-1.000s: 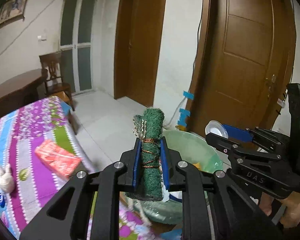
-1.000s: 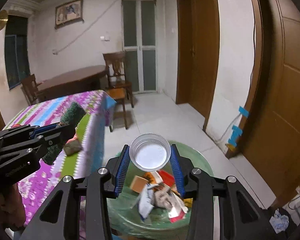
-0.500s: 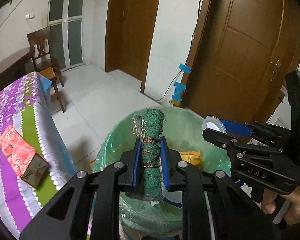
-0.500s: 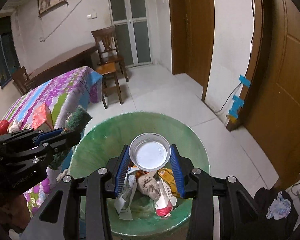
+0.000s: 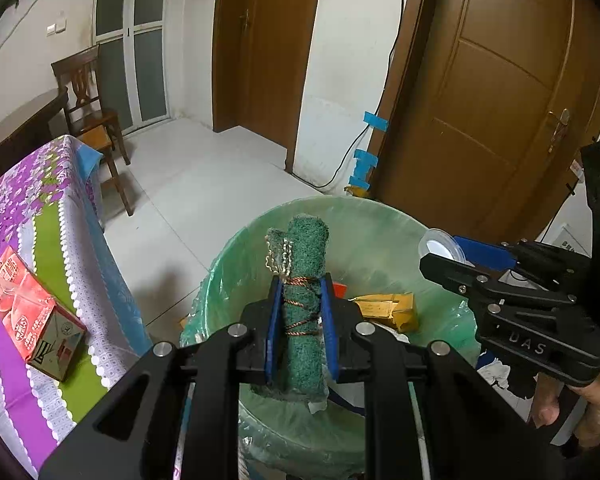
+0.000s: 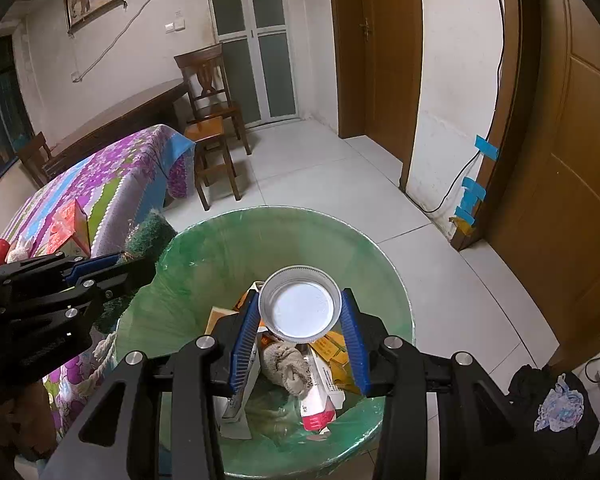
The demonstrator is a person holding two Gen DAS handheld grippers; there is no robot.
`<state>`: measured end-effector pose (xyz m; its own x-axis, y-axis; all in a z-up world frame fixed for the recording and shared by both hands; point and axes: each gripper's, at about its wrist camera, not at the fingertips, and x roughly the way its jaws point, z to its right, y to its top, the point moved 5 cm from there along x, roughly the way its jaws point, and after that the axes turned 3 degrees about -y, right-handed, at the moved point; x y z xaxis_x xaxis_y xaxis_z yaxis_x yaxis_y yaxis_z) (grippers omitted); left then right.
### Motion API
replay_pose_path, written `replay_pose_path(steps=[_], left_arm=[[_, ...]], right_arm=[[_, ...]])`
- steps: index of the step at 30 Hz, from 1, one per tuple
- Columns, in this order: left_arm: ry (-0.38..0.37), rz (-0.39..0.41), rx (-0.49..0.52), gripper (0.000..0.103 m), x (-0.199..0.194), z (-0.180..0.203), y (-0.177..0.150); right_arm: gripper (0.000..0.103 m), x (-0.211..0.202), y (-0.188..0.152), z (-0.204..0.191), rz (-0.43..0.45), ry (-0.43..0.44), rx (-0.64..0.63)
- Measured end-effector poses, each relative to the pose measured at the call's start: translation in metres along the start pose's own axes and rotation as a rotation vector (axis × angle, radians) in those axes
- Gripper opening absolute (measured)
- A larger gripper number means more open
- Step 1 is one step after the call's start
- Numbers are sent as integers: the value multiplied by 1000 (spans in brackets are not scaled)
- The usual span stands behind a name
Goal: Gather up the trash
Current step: 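Carry the green scrubber and clear lid in both tools over the green bin, then open both tools to drop the scrubber and lid into the bin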
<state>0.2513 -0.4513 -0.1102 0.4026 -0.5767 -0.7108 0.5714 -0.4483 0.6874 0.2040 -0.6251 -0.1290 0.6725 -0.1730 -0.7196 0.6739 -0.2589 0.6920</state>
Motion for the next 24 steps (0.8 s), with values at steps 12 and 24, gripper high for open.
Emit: replay_pose_path(steps=[12, 24], left_arm=[[5, -2, 4, 17, 4, 3, 2], [6, -6, 5, 17, 4, 2, 2]], right_arm=[[42, 0, -1, 0, 0, 0, 2], [42, 2, -2, -1, -2, -1, 2]])
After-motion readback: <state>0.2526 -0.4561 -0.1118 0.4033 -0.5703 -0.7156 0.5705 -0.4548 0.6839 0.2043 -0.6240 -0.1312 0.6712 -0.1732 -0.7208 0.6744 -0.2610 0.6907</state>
